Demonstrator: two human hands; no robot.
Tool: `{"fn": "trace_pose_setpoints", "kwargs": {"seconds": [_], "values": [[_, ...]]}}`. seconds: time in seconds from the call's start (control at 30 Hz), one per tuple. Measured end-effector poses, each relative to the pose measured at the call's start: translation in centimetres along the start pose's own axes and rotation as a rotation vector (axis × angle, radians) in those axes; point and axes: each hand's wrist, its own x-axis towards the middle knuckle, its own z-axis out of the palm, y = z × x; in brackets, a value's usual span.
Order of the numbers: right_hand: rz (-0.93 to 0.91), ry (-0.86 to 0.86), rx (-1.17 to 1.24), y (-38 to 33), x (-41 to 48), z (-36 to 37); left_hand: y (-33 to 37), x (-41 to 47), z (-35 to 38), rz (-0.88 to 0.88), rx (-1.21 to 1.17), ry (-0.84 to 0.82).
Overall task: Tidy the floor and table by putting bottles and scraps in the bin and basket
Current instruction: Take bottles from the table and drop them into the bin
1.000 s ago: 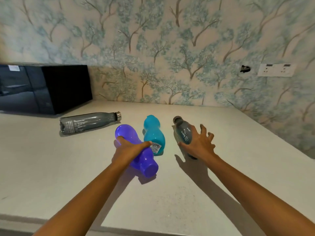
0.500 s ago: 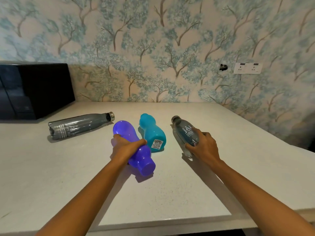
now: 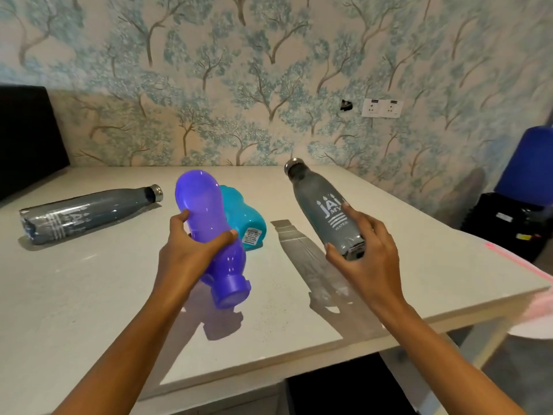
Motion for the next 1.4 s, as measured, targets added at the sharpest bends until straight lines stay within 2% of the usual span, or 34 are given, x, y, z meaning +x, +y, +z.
{"fn": "trace_pose_setpoints", "kwargs": {"seconds": [0.2,0.33,0.43,0.6,0.87,1.0,1.23,1.3,1.4], "values": [[0.019,0.157,0.097,0.2,-3.0,-4.8,2.4,-3.9,2.0,0.171,0.041,-0.074],[0.179,0.266,0.54,2.6,-4.7,-8.5,4.2,-7.3,4.0,0.22,0.039,-0.242],[0.255,0.328,0.66,5.3,-6.1,-12.1,5.1,-9.8,6.3,0.266,0.042,-0.348],[0.251,0.38,0.587,9.9,-8.9,-18.4,5.9,-13.3,12.1,0.324,0.035,-0.481],[0.295,0.41,0.426,16.8,-15.2,-26.7,5.6,-21.2,22.1,0.238,-0.097,-0.717],[0.346,0.429,0.324,20.0,-17.9,-29.0,4.2,-24.8,26.8,0.207,-0.071,-0.8],[0.505,0.532,0.2,23.2,-24.2,-30.0,0.1,-29.8,31.8,0.002,-0.043,-0.953],[0.581,0.555,0.191,23.9,-26.6,-29.7,-1.6,-31.1,32.7,-0.071,-0.005,-0.966],[0.74,0.504,0.179,25.3,-29.4,-28.2,-5.0,-32.1,33.9,-0.189,0.074,-0.945]]}}
